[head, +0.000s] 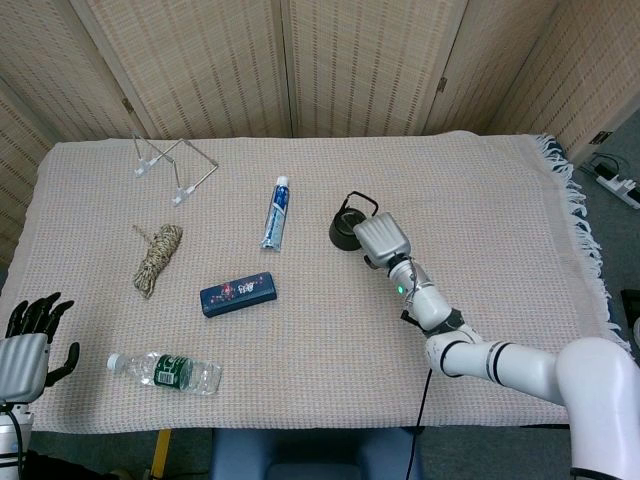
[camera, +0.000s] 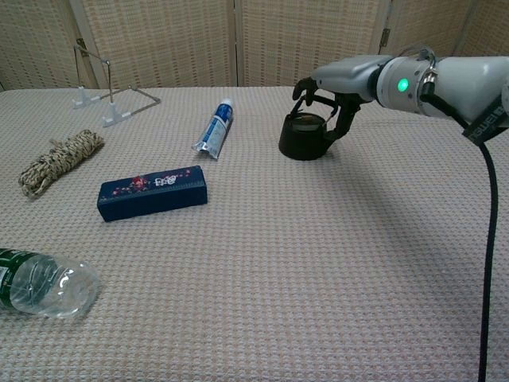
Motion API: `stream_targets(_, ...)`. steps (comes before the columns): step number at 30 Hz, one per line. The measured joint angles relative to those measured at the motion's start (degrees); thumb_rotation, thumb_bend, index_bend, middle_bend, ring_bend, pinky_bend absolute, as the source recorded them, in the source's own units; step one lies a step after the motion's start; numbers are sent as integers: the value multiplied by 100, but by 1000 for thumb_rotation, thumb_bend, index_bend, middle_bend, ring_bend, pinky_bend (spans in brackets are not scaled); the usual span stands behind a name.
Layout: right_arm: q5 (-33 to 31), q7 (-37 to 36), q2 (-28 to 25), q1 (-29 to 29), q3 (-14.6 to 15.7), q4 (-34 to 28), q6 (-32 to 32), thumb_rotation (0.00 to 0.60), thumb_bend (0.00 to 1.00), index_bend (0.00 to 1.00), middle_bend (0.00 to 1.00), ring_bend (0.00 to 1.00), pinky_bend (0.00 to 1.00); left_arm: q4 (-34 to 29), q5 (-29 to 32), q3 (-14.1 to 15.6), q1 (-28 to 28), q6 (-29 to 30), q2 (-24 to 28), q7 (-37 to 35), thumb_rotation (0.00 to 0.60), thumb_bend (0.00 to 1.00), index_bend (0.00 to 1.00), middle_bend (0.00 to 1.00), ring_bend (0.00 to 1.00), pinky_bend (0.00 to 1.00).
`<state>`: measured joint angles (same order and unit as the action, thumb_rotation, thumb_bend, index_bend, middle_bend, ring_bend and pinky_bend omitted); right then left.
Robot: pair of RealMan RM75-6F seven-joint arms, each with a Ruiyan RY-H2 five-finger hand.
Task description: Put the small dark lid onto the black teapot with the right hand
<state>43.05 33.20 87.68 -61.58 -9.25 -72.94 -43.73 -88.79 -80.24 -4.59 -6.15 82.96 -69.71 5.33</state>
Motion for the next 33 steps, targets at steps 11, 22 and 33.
stream_targets(11, -73, 49, 257, -73, 107, 218, 147, 600, 341, 128, 233, 813, 842, 78, 47, 4, 53, 40, -4, -81, 600, 428, 137, 40, 48, 0)
stream_targets(22, 184, -93, 79, 69, 108, -102, -180, 600, 342, 128, 238, 802, 842, 160, 39, -21, -3, -24, -24, -143, 600, 428, 137, 40, 48, 0)
stream_targets(33, 1030, -791, -1614, 1627, 445, -2171, -2043, 600, 341, 128, 203, 303, 305, 253, -63, -53, -101, -47, -92, -208, 600, 428, 88, 40, 48, 0)
